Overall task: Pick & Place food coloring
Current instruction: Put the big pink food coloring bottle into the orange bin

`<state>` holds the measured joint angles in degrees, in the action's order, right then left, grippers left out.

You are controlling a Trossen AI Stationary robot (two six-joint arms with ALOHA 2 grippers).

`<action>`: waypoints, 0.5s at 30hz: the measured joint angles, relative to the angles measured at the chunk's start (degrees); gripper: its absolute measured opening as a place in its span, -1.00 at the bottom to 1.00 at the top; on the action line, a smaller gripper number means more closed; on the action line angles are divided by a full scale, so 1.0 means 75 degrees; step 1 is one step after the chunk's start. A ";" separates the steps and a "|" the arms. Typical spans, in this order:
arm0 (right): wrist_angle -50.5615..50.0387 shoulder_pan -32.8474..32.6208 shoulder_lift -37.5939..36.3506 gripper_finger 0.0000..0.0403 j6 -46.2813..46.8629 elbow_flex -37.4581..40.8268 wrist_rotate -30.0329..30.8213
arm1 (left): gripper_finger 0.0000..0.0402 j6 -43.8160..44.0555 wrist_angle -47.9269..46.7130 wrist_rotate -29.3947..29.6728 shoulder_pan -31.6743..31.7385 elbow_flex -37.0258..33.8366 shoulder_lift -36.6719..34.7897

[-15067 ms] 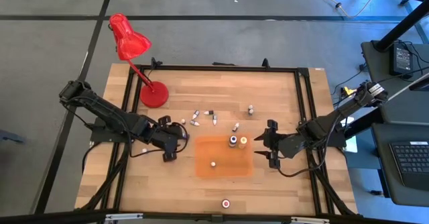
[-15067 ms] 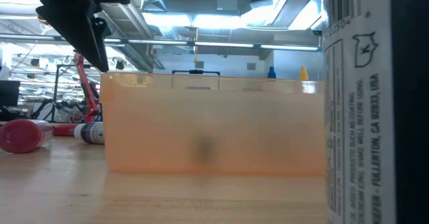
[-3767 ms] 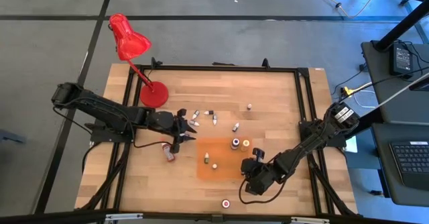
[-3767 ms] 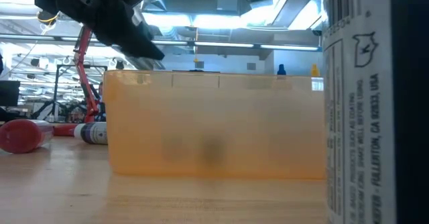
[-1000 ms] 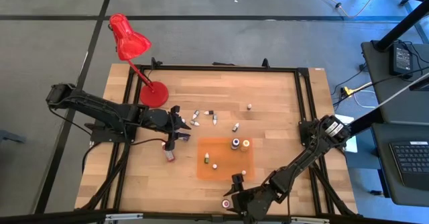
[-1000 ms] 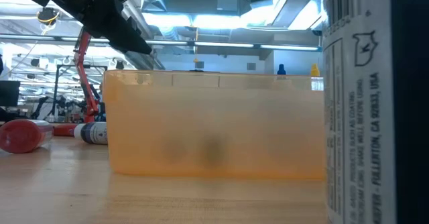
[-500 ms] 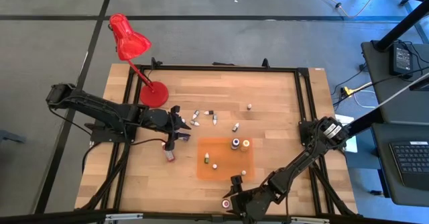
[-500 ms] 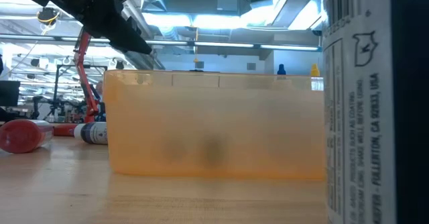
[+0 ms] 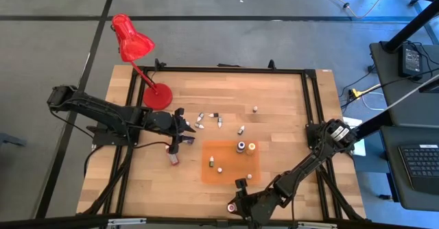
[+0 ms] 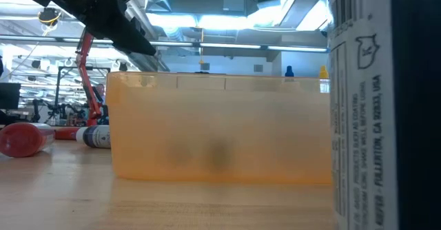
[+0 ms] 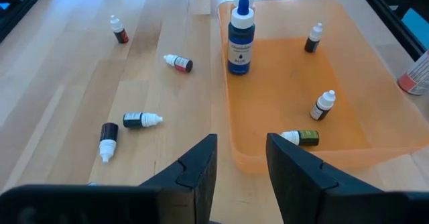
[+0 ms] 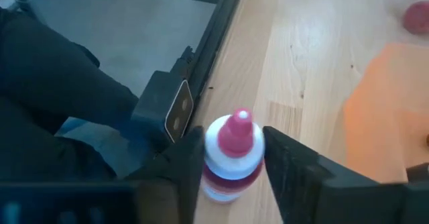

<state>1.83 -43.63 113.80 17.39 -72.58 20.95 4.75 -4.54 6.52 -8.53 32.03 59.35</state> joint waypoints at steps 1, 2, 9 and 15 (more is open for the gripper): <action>0.0002 0.0008 0.0000 -0.34 -0.0039 0.0000 0.0000 | -0.38 0.0000 0.0000 0.0000 0.0000 0.0000 0.0000; 0.0011 0.0011 0.0000 -0.39 -0.0105 0.0000 -0.0005 | -0.39 0.0000 -0.0002 0.0000 0.0001 0.0000 0.0000; -0.0464 0.0079 -0.0252 -0.41 -0.0024 -0.0663 0.0076 | -0.39 0.0000 0.0001 -0.0008 0.0002 0.0000 0.0000; -0.3108 0.0228 -0.0440 -0.41 -0.0292 -0.2635 0.1492 | -0.38 0.0003 0.0001 -0.0067 -0.0001 0.0000 0.0000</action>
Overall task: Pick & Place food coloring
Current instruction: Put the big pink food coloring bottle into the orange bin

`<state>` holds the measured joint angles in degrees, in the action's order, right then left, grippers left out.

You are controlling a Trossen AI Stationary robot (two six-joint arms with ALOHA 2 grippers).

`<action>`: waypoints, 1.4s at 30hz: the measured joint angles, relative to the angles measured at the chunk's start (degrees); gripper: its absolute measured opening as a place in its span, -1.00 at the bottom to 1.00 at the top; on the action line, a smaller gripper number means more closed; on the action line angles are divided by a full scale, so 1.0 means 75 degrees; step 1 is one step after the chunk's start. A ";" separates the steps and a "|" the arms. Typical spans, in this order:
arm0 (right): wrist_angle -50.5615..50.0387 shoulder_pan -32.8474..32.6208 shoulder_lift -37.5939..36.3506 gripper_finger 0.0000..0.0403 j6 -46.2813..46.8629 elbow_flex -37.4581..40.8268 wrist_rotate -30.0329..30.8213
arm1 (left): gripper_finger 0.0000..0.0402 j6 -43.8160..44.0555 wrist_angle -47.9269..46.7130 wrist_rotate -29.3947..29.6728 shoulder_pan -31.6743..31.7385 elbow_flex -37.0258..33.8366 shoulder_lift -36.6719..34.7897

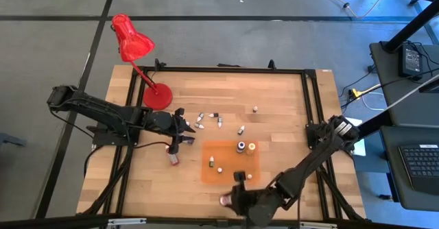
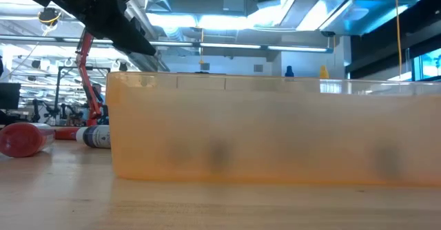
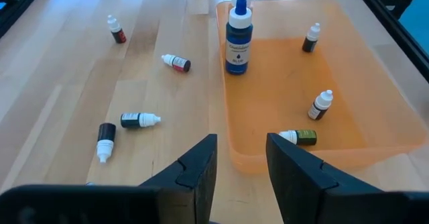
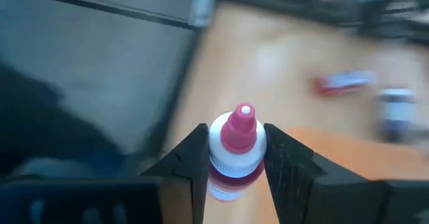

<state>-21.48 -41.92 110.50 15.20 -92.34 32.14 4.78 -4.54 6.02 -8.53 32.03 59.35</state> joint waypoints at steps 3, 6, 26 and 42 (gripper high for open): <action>-0.1378 0.0236 -0.0022 -0.41 0.0756 -0.0749 0.1067 | -0.39 0.0113 -0.0003 -0.0006 0.0000 0.0000 0.0000; -0.2648 0.0576 -0.0002 -0.41 0.1959 -0.0912 0.1733 | -0.39 0.0183 -0.0003 -0.0009 0.0001 0.0000 0.0000; -0.2147 0.1956 0.0012 -0.41 0.4747 0.1540 0.2159 | -0.39 0.0064 -0.0003 -0.0012 0.0001 0.0000 0.0000; -0.1331 0.2103 0.0012 -0.41 0.4719 0.2107 0.1959 | -0.38 0.0061 -0.0038 -0.0012 0.0001 0.0000 0.0000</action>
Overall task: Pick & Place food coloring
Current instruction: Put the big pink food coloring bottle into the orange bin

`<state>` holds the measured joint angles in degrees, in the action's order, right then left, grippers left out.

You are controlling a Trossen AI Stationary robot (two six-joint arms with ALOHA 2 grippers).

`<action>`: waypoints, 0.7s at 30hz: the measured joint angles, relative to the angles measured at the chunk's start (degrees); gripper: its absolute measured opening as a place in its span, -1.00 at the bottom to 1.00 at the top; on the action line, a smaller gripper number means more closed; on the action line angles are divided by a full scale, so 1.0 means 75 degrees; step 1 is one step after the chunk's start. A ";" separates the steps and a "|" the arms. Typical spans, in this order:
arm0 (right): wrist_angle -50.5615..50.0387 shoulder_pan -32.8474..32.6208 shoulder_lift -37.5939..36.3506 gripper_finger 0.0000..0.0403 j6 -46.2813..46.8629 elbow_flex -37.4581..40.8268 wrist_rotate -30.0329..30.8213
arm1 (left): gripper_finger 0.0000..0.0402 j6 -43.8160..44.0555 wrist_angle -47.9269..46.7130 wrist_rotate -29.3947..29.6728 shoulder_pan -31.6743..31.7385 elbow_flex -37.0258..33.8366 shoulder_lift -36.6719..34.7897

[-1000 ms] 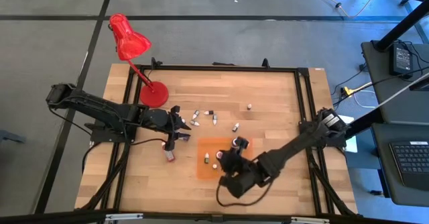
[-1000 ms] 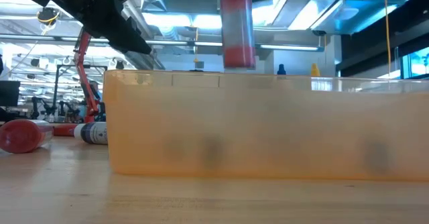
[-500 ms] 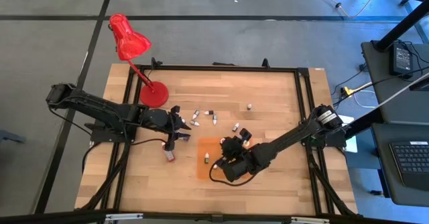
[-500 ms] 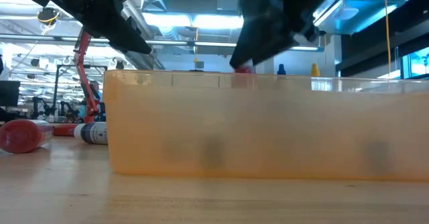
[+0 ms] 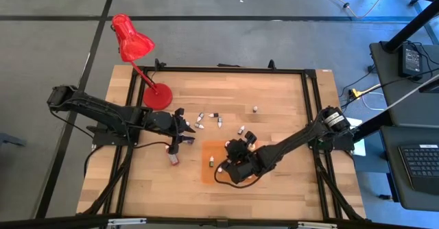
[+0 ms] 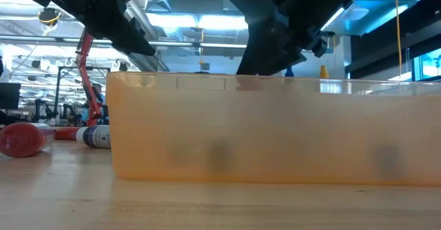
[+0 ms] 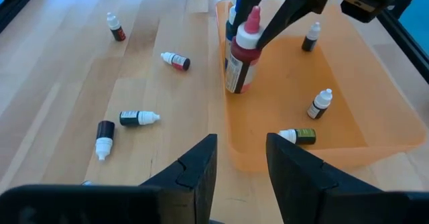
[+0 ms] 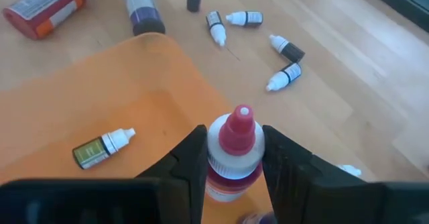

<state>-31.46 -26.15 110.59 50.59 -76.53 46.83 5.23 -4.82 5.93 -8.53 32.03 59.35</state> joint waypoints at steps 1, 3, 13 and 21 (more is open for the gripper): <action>0.0003 0.0013 0.0000 -0.40 0.0000 0.0000 -0.0005 | -0.38 -0.0003 0.0000 0.0000 0.0001 0.0000 0.0000; 0.0002 0.0054 0.0000 -0.33 0.0000 0.0000 -0.0070 | -0.39 0.0000 0.0000 0.0000 0.0000 0.0000 0.0000; -0.0020 0.0072 0.0050 -0.21 -0.0009 0.0000 -0.0088 | -0.39 0.0000 -0.0029 -0.0002 0.0001 0.0000 0.0000; -0.0050 0.0072 0.0050 -0.20 -0.0410 -0.0088 -0.0013 | -0.39 -0.0005 -0.0028 -0.0002 -0.0001 0.0000 0.0000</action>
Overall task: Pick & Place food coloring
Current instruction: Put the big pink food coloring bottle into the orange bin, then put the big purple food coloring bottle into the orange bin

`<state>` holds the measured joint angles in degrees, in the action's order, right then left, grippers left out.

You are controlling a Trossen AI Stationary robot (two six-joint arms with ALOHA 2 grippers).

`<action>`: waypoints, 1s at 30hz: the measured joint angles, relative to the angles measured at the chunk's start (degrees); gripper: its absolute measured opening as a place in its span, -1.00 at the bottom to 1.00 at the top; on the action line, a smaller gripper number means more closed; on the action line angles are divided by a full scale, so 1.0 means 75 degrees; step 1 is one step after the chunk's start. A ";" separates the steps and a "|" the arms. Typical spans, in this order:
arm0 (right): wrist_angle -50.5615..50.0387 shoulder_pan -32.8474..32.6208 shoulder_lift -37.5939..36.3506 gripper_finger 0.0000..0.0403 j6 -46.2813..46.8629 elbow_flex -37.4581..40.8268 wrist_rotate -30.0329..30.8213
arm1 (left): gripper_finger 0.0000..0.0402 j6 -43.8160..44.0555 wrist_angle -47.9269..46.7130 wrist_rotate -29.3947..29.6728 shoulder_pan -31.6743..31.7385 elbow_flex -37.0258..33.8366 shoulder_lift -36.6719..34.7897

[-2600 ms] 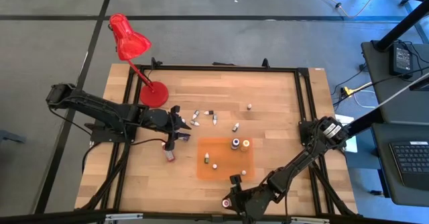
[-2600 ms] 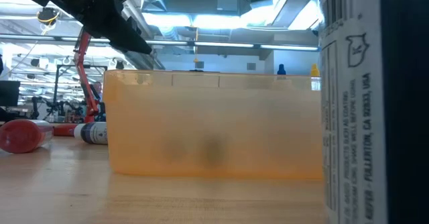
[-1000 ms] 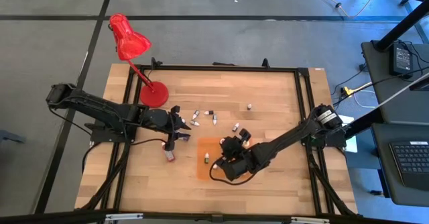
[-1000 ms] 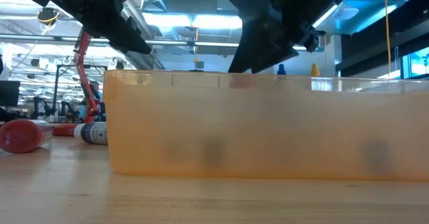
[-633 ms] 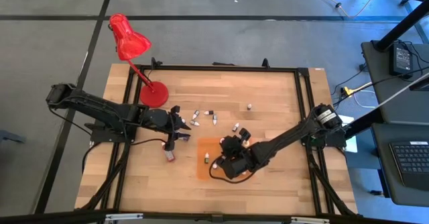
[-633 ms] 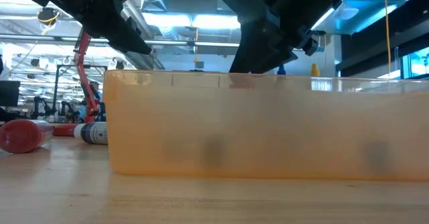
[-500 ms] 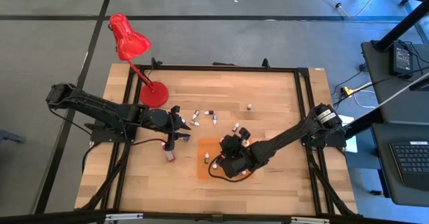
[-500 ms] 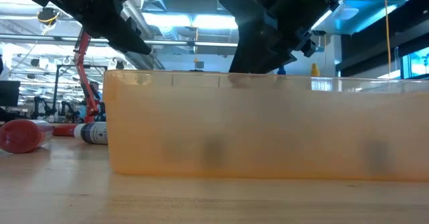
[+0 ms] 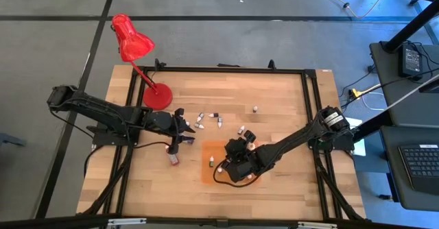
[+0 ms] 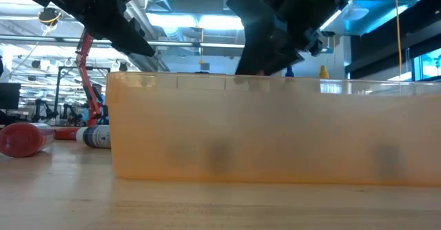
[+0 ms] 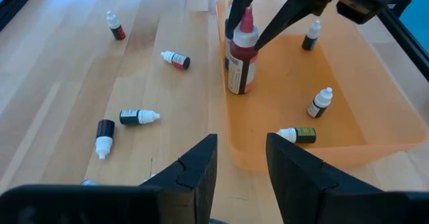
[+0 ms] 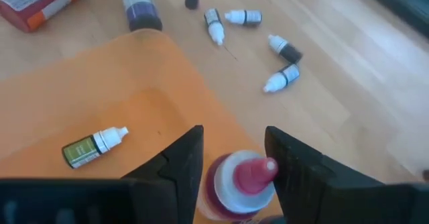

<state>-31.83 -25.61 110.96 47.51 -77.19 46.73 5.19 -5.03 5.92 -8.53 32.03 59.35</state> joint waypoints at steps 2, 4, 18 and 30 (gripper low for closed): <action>0.0000 0.0000 0.0000 -0.20 -0.0338 -0.0204 0.0010 | -0.39 0.0000 0.0000 0.0002 0.0001 0.0000 0.0000; -0.0083 0.0000 0.0000 -0.19 -0.0738 -0.0493 0.0020 | -0.38 0.0000 0.0002 0.0002 0.0001 0.0000 0.0000; -0.4498 -0.1030 -0.0003 -0.19 -0.1604 -0.3657 0.0038 | -0.33 0.0187 -0.1389 -0.0081 0.0000 0.0008 -0.0707; -0.7635 -0.2187 -0.0309 -0.19 0.1631 -0.3218 0.1524 | 0.06 0.0121 -0.2496 -0.0165 0.0002 0.0008 -0.0708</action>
<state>-89.09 -42.01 108.64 59.75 -101.33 58.16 6.10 -23.76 4.68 -8.51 32.09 54.04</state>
